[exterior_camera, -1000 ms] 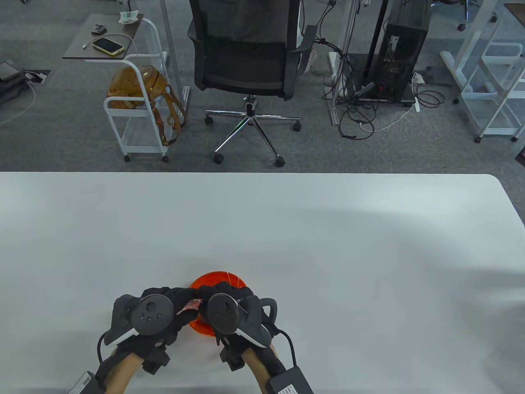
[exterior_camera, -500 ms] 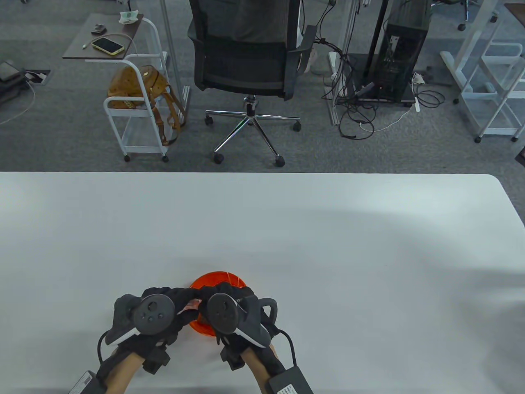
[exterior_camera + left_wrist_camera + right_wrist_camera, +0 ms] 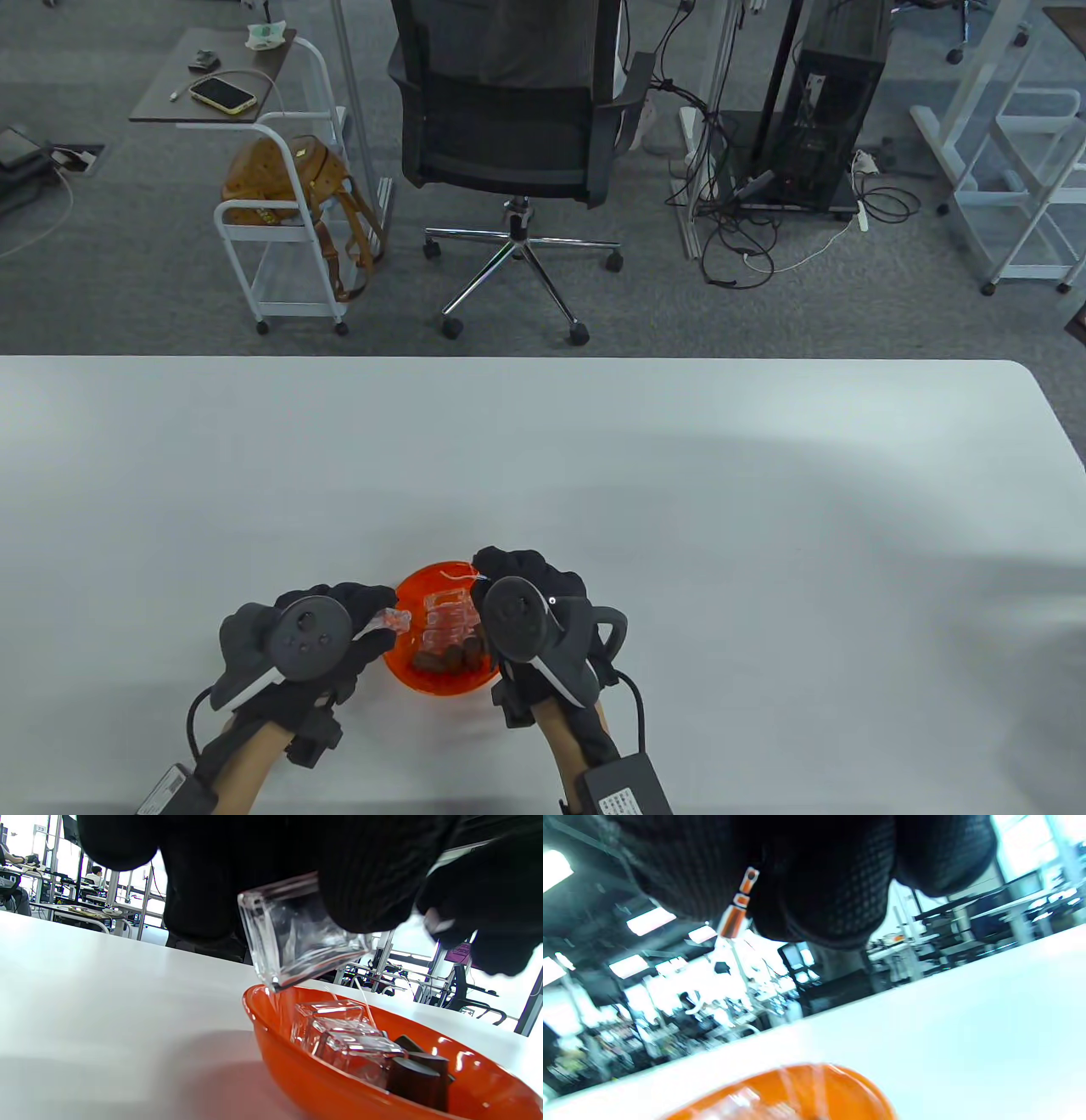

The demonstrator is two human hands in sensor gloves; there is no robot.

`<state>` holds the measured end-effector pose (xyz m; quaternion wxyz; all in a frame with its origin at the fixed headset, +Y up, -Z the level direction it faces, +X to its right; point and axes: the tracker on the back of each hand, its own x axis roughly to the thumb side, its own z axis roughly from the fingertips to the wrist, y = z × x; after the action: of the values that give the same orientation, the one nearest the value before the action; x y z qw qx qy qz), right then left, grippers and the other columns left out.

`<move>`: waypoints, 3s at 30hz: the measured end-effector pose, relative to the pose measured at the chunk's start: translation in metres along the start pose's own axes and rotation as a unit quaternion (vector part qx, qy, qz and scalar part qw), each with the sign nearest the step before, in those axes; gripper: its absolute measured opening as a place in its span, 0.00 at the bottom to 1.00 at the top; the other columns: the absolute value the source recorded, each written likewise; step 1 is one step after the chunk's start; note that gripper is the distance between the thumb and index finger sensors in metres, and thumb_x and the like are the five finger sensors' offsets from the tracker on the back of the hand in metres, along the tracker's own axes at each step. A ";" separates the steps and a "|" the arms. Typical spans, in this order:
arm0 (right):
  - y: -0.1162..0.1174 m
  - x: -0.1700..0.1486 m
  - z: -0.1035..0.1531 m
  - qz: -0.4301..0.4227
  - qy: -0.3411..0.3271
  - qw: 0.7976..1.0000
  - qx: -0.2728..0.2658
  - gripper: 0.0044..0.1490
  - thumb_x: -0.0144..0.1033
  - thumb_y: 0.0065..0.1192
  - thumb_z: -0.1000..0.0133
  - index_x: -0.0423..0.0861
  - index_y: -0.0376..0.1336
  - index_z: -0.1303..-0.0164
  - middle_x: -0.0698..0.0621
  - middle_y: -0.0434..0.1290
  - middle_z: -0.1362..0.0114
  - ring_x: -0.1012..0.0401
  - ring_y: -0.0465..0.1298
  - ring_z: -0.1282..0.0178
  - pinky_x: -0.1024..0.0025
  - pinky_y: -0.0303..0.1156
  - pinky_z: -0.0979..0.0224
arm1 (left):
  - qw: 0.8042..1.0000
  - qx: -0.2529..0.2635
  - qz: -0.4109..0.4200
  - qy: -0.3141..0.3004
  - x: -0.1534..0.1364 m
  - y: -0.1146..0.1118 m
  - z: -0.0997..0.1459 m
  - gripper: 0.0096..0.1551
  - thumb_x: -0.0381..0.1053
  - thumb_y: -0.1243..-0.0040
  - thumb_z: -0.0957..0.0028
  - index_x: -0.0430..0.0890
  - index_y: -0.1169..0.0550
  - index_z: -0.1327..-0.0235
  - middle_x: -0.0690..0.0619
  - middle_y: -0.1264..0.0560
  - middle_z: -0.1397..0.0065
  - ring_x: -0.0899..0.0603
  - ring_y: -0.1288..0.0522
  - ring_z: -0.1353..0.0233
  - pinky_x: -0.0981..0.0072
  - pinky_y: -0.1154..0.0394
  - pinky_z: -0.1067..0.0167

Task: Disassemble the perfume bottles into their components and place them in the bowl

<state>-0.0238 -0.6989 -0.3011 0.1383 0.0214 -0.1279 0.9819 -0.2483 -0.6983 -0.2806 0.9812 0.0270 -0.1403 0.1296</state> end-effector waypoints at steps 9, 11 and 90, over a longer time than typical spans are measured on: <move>0.041 0.016 -0.005 0.174 -0.029 0.984 0.027 0.31 0.52 0.72 0.60 0.58 0.71 0.45 0.57 0.81 0.41 0.67 0.84 0.59 0.51 0.78 0.38 | 1.000 -0.007 -0.007 0.005 0.001 0.000 -0.001 0.31 0.54 0.29 0.56 0.49 0.17 0.36 0.46 0.15 0.35 0.38 0.15 0.38 0.36 0.30 0.36; 0.040 0.014 -0.004 0.161 -0.029 0.986 0.039 0.31 0.53 0.72 0.60 0.58 0.71 0.45 0.57 0.81 0.40 0.67 0.84 0.57 0.51 0.77 0.38 | 1.000 -0.009 -0.013 0.006 0.001 -0.001 -0.001 0.31 0.53 0.29 0.55 0.49 0.18 0.35 0.45 0.15 0.34 0.38 0.15 0.38 0.36 0.30 0.36; -0.030 -0.074 0.002 0.278 -0.064 0.950 -0.127 0.43 0.61 0.59 0.58 0.65 0.55 0.29 0.58 0.59 0.17 0.52 0.66 0.17 0.37 0.57 0.20 | 0.982 0.128 -0.138 0.023 -0.041 0.025 0.018 0.41 0.64 0.38 0.56 0.60 0.28 0.24 0.47 0.31 0.16 0.32 0.31 0.19 0.27 0.45 0.24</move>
<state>0.0558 -0.6909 -0.2974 -0.1469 0.0298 -0.2612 0.9536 -0.2976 -0.6861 -0.2748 0.9811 0.1682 -0.0948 0.0099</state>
